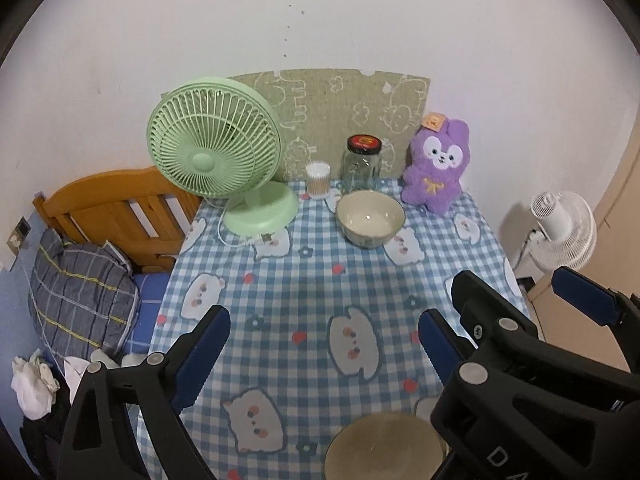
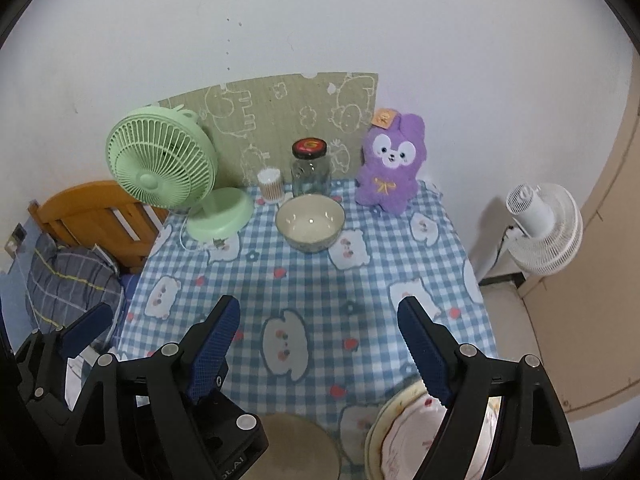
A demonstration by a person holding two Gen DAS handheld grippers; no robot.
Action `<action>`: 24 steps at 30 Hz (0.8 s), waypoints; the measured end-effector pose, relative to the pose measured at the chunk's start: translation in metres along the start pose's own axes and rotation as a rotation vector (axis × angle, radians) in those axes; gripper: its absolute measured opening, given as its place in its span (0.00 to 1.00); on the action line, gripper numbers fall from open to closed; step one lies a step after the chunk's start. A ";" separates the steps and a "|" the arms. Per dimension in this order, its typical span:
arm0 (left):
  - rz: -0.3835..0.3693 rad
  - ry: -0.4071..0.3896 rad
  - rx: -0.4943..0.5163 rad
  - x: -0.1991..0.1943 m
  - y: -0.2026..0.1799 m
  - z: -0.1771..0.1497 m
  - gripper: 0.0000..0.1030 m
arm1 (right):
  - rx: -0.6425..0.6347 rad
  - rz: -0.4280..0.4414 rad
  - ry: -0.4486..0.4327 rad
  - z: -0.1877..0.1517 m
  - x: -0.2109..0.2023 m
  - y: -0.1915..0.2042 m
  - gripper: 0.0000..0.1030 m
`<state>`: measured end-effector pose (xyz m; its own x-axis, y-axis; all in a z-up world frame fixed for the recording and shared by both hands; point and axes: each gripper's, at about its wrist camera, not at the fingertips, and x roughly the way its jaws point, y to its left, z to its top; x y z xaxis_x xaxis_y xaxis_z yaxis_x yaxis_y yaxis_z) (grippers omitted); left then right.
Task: Organize plates and bowls
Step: 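Move both grippers toward the floral bowl beside the purple plush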
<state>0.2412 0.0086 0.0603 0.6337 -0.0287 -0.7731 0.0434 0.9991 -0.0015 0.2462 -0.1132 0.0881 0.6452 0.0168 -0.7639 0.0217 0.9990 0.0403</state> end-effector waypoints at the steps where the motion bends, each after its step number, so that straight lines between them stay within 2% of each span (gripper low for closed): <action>1: 0.003 -0.003 -0.010 0.002 -0.002 0.004 0.93 | -0.009 0.002 -0.003 0.006 0.003 -0.003 0.81; 13: 0.077 -0.017 -0.090 0.033 -0.030 0.041 0.93 | -0.077 0.069 -0.013 0.053 0.043 -0.034 0.81; 24: 0.125 -0.011 -0.107 0.071 -0.042 0.065 0.93 | -0.116 0.108 -0.001 0.077 0.084 -0.044 0.81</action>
<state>0.3345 -0.0380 0.0462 0.6375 0.0963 -0.7644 -0.1184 0.9926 0.0263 0.3586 -0.1592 0.0715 0.6396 0.1247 -0.7585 -0.1362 0.9895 0.0478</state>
